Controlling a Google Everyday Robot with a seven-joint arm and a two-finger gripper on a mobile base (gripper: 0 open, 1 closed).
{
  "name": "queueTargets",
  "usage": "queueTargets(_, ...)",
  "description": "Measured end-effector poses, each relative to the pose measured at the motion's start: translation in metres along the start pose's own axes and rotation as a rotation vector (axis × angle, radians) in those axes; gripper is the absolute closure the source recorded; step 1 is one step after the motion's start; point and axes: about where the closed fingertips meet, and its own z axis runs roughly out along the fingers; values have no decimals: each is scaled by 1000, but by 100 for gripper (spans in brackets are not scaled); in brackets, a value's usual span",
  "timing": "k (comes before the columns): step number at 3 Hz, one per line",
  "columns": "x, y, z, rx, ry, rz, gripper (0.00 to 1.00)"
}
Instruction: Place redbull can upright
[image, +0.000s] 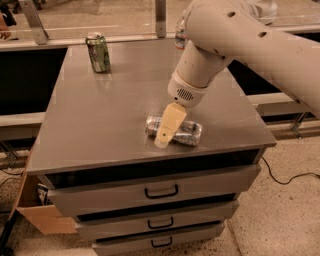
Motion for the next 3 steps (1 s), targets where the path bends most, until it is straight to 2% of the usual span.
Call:
queueTargets(1,-11,5,14,-20,-1,34,0)
queueTargets(2,-16,8,20,-9,-2,61,17)
queueTargets(3,-19,9,18,3,-14,83,40)
